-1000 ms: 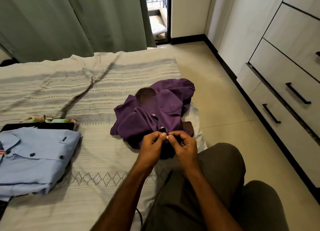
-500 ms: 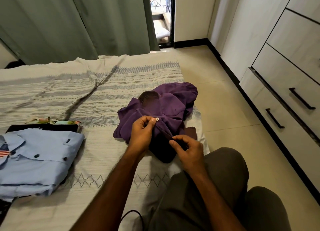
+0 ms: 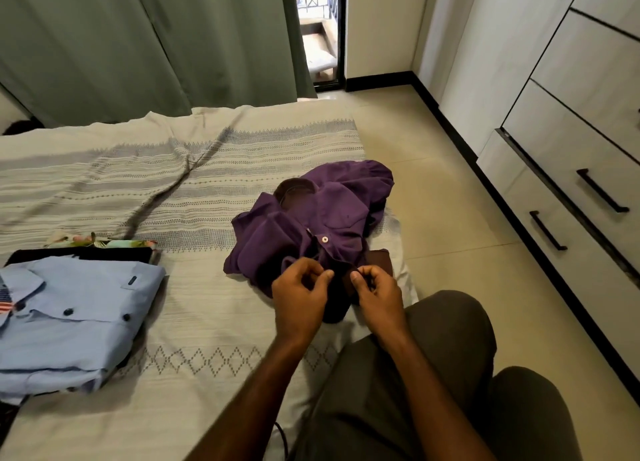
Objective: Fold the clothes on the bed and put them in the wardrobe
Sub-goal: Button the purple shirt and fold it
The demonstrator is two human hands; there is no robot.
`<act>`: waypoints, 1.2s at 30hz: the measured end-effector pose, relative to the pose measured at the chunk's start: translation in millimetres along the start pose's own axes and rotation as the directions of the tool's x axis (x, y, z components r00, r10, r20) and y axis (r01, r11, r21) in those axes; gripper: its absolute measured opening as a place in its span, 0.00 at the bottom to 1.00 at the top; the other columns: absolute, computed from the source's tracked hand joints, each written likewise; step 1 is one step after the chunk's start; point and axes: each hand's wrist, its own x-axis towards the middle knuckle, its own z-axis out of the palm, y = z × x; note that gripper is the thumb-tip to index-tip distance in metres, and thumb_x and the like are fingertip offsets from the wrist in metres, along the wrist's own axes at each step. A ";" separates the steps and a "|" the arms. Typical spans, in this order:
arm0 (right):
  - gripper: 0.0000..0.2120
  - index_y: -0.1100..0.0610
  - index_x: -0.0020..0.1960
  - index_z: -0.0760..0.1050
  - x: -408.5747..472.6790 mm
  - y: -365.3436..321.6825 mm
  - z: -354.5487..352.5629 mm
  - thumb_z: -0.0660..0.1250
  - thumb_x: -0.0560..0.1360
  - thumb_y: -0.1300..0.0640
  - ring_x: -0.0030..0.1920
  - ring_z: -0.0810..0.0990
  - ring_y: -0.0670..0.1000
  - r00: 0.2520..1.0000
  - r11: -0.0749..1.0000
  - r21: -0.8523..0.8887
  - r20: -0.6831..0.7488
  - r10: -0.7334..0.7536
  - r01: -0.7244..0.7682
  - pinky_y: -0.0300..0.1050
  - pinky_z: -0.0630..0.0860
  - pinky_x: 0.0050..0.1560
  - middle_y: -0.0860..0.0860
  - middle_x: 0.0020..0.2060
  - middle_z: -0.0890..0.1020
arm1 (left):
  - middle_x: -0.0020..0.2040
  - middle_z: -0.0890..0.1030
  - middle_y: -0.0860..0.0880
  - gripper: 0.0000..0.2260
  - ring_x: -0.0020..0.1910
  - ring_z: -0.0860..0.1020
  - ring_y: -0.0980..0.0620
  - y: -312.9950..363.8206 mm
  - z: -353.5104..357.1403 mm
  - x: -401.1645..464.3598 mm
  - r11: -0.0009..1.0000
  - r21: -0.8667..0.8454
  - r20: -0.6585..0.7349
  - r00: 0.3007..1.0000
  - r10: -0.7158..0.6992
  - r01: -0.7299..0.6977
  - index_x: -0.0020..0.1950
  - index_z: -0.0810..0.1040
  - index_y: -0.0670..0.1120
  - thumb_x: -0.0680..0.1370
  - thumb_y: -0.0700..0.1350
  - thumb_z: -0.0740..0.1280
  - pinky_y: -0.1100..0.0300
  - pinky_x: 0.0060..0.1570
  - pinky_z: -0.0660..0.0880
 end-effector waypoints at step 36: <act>0.10 0.54 0.50 0.80 -38.5 -38.3 9.5 0.68 0.79 0.48 0.44 0.83 0.54 0.998 0.974 0.226 -0.066 -0.011 0.026 0.50 0.80 0.44 0.54 0.42 0.84 | 0.53 0.84 0.36 0.18 0.53 0.83 0.43 17.3 -37.7 4.9 0.734 -0.523 0.517 0.846 -0.131 0.433 0.58 0.80 0.35 0.70 0.36 0.74 0.53 0.57 0.80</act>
